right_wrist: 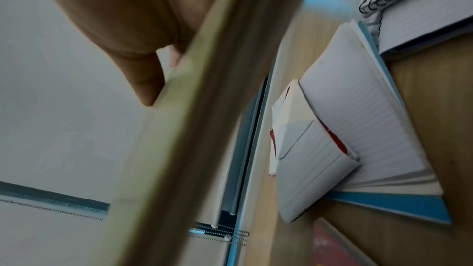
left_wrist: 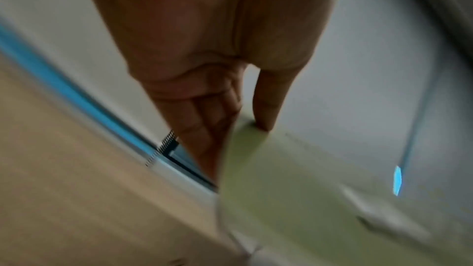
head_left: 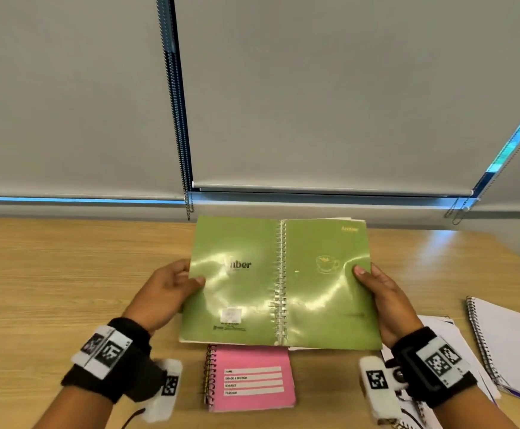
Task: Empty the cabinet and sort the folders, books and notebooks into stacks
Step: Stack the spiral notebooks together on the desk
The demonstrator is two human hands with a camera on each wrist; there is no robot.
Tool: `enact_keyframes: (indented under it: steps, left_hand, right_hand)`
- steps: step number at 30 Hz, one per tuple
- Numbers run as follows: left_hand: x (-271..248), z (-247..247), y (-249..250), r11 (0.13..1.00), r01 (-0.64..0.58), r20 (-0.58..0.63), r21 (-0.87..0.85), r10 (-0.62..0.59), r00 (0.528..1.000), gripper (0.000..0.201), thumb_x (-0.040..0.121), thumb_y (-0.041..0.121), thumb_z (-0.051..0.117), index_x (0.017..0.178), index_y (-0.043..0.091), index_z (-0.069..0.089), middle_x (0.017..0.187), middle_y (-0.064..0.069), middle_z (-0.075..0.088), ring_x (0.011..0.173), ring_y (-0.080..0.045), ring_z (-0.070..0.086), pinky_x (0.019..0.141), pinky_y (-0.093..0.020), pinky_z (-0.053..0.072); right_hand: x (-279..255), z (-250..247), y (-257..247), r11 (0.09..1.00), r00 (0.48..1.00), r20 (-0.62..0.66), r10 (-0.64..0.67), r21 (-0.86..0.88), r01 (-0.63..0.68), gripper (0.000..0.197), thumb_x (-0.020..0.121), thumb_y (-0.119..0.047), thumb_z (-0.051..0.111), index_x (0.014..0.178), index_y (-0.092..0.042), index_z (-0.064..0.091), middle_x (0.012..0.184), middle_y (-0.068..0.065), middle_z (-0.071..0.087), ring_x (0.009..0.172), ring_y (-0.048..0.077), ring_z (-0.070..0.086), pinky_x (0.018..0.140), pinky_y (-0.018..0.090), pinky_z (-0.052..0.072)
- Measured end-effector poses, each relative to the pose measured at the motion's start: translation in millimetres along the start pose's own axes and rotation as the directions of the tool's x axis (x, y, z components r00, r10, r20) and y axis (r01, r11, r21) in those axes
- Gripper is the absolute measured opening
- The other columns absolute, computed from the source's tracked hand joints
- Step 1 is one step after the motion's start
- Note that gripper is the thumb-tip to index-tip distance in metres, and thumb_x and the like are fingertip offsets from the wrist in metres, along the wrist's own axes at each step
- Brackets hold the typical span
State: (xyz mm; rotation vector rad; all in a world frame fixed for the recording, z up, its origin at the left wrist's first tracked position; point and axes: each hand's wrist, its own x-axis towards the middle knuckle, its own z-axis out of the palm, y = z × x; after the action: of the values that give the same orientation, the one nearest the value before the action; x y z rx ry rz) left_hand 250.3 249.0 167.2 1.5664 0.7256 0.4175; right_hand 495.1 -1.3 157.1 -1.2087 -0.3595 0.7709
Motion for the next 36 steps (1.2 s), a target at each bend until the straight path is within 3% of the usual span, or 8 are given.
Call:
enact_keyframes:
  steps: [3,6,9,13,18,25,30,36]
  left_hand:
    - [-5.2,16.2,-13.0,0.974,0.109,0.078,0.197,-0.127,0.989,0.042,0.092,0.027,0.062,0.129,0.034,0.045,0.130,-0.007,0.061,0.113,-0.023,0.061,0.099,-0.046,0.049]
    - [-21.3,47.9,-7.3,0.957,0.063,0.128,0.284,-0.103,0.986,0.081,0.089,0.059,0.048,0.153,0.034,0.004,0.154,0.016,0.009,0.145,-0.013,0.023,0.119,-0.038,0.019]
    - [-33.5,69.1,8.1,0.995,0.066,0.282,-0.070,-0.044,0.959,0.075,0.084,0.080,0.026,0.146,0.039,0.034,0.149,0.010,0.043,0.136,-0.014,0.044,0.112,-0.043,0.036]
    - [-34.7,77.0,27.4,0.902,0.093,0.191,-0.421,-0.012,0.982,0.041,0.100,0.043,0.032,0.125,0.023,0.056,0.114,0.003,0.072,0.106,-0.012,0.068,0.078,-0.024,0.057]
    - [-22.5,74.3,14.0,0.913,0.012,0.010,-0.408,-0.009,1.000,0.028,0.099,0.016,0.047,0.125,0.015,0.057,0.115,-0.006,0.071,0.105,-0.021,0.069,0.092,-0.038,0.054]
    - [-14.9,66.2,-69.4,0.975,0.113,-0.054,0.191,-0.105,0.993,0.053,0.090,0.027,0.064,0.134,0.024,0.035,0.117,-0.001,0.066,0.097,-0.019,0.067,0.090,-0.043,0.055]
    - [-25.0,89.0,-107.0,0.731,0.073,-0.082,0.679,-0.023,0.996,0.103,0.082,0.051,0.064,0.149,0.034,-0.012,0.128,-0.001,0.037,0.110,-0.024,0.059,0.091,-0.033,0.050]
    - [-30.6,105.4,-122.4,0.279,0.003,-0.047,0.960,0.153,0.987,0.069,0.073,0.066,0.043,0.131,0.030,0.051,0.145,-0.021,0.040,0.122,-0.036,0.042,0.088,-0.047,0.038]
  right_hand:
    - [-4.1,11.1,-3.6,0.998,0.999,0.052,0.017,0.056,-0.020,0.037,0.081,-0.027,0.070,0.117,-0.019,0.067,0.119,0.018,0.067,0.096,0.032,0.068,0.085,0.053,0.055]
    - [-5.8,30.9,-3.6,0.991,0.994,0.107,0.015,0.130,-0.029,0.031,0.088,-0.020,0.053,0.115,-0.018,0.068,0.114,0.015,0.069,0.093,0.029,0.070,0.083,0.048,0.056]
    - [-4.3,50.1,-1.0,0.998,0.992,0.124,-0.022,0.065,0.014,0.035,0.091,-0.017,0.052,0.124,-0.011,0.061,0.116,0.017,0.068,0.095,0.028,0.070,0.081,0.041,0.059]
    - [1.7,70.0,8.8,0.952,0.991,0.021,-0.135,-0.275,0.136,0.025,0.099,-0.020,0.050,0.120,-0.019,0.062,0.115,0.007,0.070,0.104,0.024,0.067,0.093,0.042,0.053]
    - [12.4,83.3,29.3,0.840,0.992,0.045,-0.119,-0.528,0.124,0.023,0.093,-0.046,0.048,0.116,-0.041,0.050,0.120,-0.008,0.061,0.110,0.012,0.060,0.100,0.037,0.047]
    - [2.9,79.7,108.1,0.747,0.994,-0.079,0.073,-0.656,-0.107,0.053,0.093,-0.020,0.056,0.139,-0.032,0.033,0.131,0.000,0.058,0.112,0.019,0.061,0.100,0.038,0.049]
    - [-9.2,80.0,136.1,0.664,0.986,-0.159,0.042,-0.733,-0.146,0.070,0.094,-0.012,0.053,0.152,-0.023,0.017,0.137,0.002,0.052,0.119,0.018,0.054,0.096,0.017,0.036]
    - [-2.7,78.5,147.5,0.528,0.989,-0.146,-0.006,-0.840,-0.121,0.078,0.092,-0.018,0.054,0.154,-0.022,0.007,0.149,0.002,0.037,0.128,0.019,0.046,0.104,0.026,0.037]
